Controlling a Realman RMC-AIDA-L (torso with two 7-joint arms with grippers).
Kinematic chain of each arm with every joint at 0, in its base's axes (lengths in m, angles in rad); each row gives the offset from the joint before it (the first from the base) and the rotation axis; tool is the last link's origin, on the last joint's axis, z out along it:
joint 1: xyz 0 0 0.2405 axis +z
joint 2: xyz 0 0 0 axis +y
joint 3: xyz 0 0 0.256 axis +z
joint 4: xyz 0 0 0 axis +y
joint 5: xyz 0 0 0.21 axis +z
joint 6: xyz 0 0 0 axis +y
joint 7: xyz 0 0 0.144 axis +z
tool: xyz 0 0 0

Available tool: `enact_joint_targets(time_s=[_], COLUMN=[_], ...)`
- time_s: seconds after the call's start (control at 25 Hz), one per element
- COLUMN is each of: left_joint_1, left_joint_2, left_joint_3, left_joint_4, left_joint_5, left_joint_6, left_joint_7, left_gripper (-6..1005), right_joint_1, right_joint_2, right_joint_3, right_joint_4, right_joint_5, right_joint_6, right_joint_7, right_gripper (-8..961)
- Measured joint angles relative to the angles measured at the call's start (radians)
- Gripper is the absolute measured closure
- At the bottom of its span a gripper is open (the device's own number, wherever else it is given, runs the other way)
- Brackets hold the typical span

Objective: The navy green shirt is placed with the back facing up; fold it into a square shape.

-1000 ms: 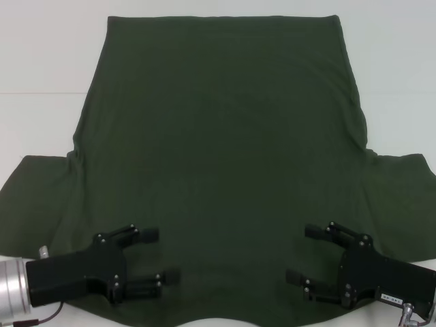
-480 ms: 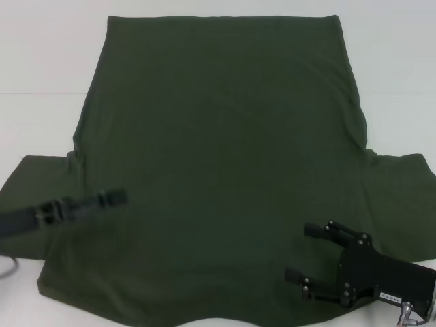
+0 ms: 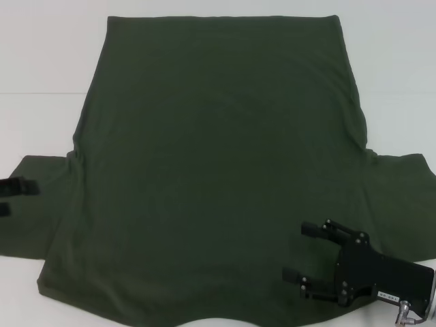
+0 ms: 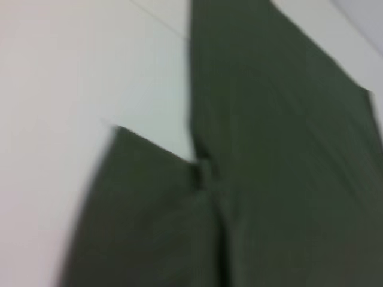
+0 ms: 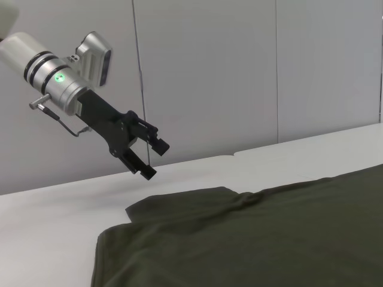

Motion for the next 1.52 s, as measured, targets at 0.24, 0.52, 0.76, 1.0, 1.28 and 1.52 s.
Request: enact_joint_targets(time_s=[0.24,0.52,0.76,1.0,1.28,1.52], left_joint_1=[-0.005,-0.006,-0.006,-0.002,-0.005,-0.007], left_joint_2=[0.012,0.013,0.013,0.009,0.008,0.006], left_joint_3=[0.000,0.001,0.006,0.009,0.009,0.009], left_joint_4=[-0.015,-0.070,-0.078,-0.081,-0.107,-0.110], left_joint_5=[0.104,0.126,0.127,0.127,0.128,0.128], left_joint_6=[-0.103,-0.190,-0.214,-0.230,-0.231,-0.236], left_joint_7=[-0.053,-0.052,-0.048,-0.034,-0.025,-0.015], left_gripper=[78,80,82,84,86,88], right_joint_1=[0.002,0.002,0.002,0.002,0.002,0.002], right_joint_2=[0.001,0.002,0.002,0.002,0.002,0.002], right_joint_3=[0.001,0.001,0.003,0.003,0.003,0.003], right_joint_4=[0.000,0.000,-0.001,0.000,-0.001,-0.001], right_joint_5=[0.000,0.000,0.000,0.002,0.002,0.002], right_joint_6=[0.000,0.003,0.004,0.004,0.004,0.004], right_joint_7=[0.001,0.001,0.001,0.001,0.001,0.001], right_gripper=[36,37,37,36,36,37])
